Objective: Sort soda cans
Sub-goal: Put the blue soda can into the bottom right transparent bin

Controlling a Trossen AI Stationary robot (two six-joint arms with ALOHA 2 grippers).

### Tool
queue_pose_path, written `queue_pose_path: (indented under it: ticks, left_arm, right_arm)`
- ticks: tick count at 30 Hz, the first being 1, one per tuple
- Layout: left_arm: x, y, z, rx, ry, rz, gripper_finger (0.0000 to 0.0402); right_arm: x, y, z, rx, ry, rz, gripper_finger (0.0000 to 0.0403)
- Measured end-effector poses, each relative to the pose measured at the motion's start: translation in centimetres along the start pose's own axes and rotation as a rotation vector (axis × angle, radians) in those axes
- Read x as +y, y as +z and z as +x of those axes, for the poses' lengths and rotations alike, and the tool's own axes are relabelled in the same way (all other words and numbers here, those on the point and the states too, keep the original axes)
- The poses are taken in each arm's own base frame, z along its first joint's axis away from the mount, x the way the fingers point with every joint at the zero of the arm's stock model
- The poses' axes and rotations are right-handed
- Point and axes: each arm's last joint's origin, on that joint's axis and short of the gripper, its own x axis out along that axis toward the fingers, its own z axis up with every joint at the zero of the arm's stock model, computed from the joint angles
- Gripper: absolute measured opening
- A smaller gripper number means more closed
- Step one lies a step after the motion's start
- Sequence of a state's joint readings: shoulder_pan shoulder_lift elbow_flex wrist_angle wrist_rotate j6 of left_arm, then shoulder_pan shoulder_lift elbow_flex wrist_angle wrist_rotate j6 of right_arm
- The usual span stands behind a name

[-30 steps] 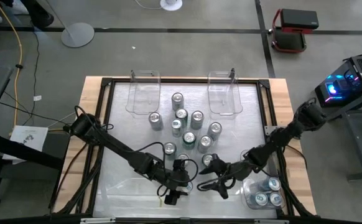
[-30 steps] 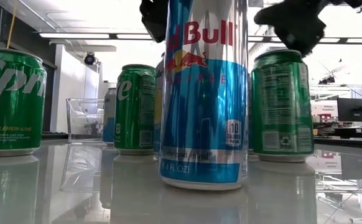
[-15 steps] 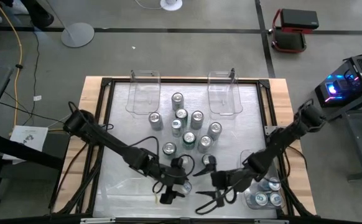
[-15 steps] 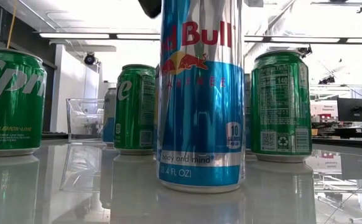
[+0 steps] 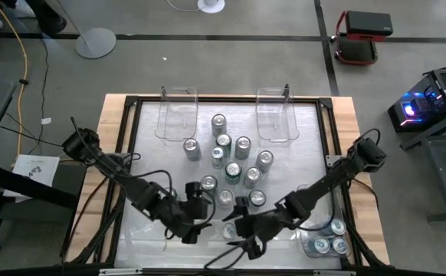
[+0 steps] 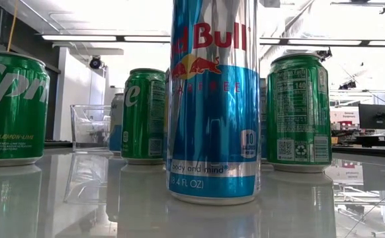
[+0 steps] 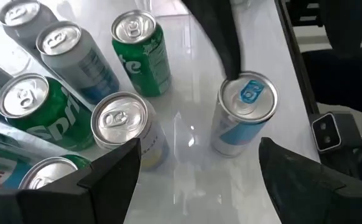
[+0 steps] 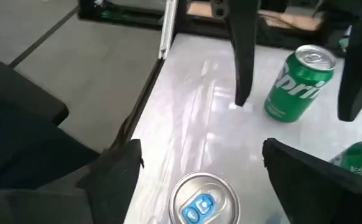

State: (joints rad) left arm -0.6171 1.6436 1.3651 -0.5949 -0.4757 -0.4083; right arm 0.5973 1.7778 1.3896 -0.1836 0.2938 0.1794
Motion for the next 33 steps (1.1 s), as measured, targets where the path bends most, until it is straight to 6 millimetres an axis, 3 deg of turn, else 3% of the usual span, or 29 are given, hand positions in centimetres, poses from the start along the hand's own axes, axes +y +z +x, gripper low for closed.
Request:
queue_pose_path:
  ticks: [4,15,24,33]
  left_arm:
    - [-0.5,-0.4,-0.3,-0.006,0.027,0.017,0.0303]
    - [-0.6,-2.3,0.7,0.03,0.076,0.019,0.0303]
    - [-0.5,-2.4,0.9,-0.001,0.104,-0.005,0.0303]
    - [-0.5,-2.4,0.9,-0.001,0.105,-0.004,0.0303]
  right_arm:
    - [-0.8,0.8,-0.1,0.038,0.078,0.019,0.0342]
    - [0.6,-0.2,0.0,0.026,-0.136,0.124,0.0343]
    - [1.8,-3.3,3.3,0.084,-0.229,0.214,0.0343]
    - [1.8,-3.9,3.9,0.087,-0.261,0.263,0.0343]
